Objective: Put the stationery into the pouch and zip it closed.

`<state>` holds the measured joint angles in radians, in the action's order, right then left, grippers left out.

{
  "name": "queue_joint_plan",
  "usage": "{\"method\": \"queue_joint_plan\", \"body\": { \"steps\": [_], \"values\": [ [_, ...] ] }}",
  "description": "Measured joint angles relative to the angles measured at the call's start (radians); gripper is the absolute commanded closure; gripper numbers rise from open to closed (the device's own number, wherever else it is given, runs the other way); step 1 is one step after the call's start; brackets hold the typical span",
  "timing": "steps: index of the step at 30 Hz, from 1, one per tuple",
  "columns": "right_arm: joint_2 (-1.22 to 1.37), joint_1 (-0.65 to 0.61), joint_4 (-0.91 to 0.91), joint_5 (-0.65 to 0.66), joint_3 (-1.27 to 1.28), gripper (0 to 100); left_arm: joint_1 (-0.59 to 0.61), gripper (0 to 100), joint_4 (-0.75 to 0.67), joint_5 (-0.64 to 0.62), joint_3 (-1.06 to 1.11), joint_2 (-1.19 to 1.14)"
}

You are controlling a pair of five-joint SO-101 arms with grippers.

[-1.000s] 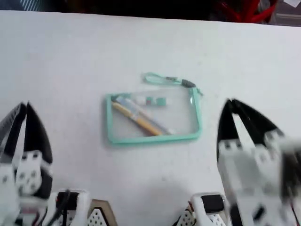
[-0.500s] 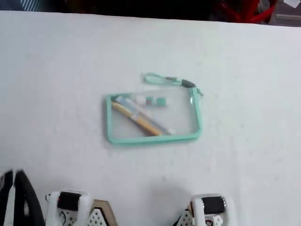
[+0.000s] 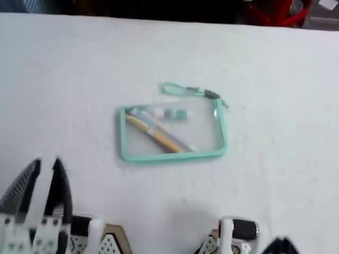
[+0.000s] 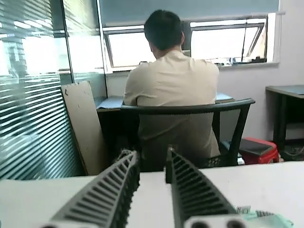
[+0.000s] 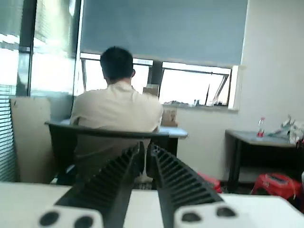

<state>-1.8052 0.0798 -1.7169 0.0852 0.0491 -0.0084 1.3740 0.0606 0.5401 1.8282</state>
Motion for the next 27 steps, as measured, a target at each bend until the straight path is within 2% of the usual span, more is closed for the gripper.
{"method": "queue_joint_plan", "body": {
  "steps": [4,9,14,18,22,27],
  "values": [
    [0.0,-0.092,0.087,-0.005,0.282,97.7,0.0,97,-0.155,0.0,0.282,0.0],
    [0.002,-0.204,0.299,-0.005,0.703,97.7,-0.002,96,-0.394,0.008,0.66,-0.002],
    [0.003,-0.227,0.583,-0.005,1.119,97.7,-0.002,96,-0.611,0.149,0.967,-0.015],
    [0.014,-0.232,0.747,-0.009,1.366,97.7,0.0,96,-0.655,0.253,1.115,-0.017],
    [0.014,-0.232,0.83,-0.014,1.501,97.7,-0.002,96,-0.651,0.269,1.152,-0.014],
    [0.015,-0.232,0.847,-0.014,1.622,98.0,0.035,96,-0.512,0.27,1.155,-0.014]
  ]
}}
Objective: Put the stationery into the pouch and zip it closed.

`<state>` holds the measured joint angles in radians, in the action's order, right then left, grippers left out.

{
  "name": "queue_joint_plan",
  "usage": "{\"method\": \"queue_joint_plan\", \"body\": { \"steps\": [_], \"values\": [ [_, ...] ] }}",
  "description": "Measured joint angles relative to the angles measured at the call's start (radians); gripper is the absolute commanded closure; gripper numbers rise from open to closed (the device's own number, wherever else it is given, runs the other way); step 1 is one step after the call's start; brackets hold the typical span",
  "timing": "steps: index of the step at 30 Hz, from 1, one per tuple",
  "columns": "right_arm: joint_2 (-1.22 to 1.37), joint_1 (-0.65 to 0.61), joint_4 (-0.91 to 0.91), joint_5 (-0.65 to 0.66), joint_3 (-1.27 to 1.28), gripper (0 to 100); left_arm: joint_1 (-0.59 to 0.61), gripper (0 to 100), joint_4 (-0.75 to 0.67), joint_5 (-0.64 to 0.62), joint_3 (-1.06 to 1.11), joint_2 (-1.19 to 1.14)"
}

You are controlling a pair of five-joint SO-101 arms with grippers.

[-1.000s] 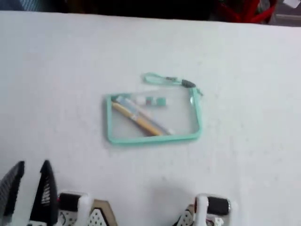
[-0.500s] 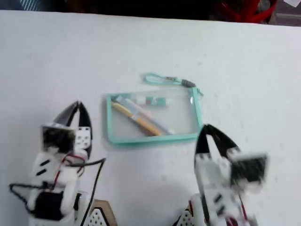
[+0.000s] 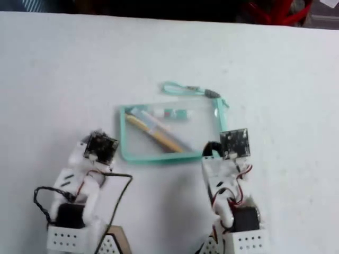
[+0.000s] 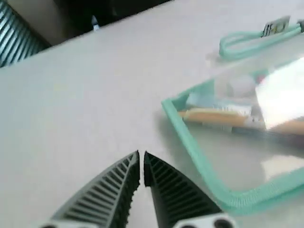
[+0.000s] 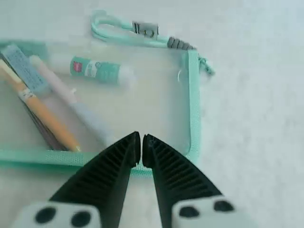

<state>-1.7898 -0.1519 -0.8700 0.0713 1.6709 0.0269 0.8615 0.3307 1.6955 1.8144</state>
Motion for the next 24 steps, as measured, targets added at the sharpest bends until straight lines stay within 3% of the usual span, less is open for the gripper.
{"method": "queue_joint_plan", "body": {
  "steps": [8,11,16,24],
  "values": [
    [-0.005,-0.002,-0.196,0.0,0.011,98.1,0.032,97,0.295,-0.005,-0.002,0.0],
    [-0.005,-0.002,-0.315,0.0,0.011,98.1,0.032,97,0.396,-0.072,-0.002,0.0],
    [-0.005,-0.002,-0.39,0.0,0.011,98.1,0.041,97,0.419,-0.204,0.002,0.005],
    [-0.005,-0.002,-0.39,0.0,0.011,98.1,0.041,96,0.425,-0.221,0.002,0.005]
  ]
}}
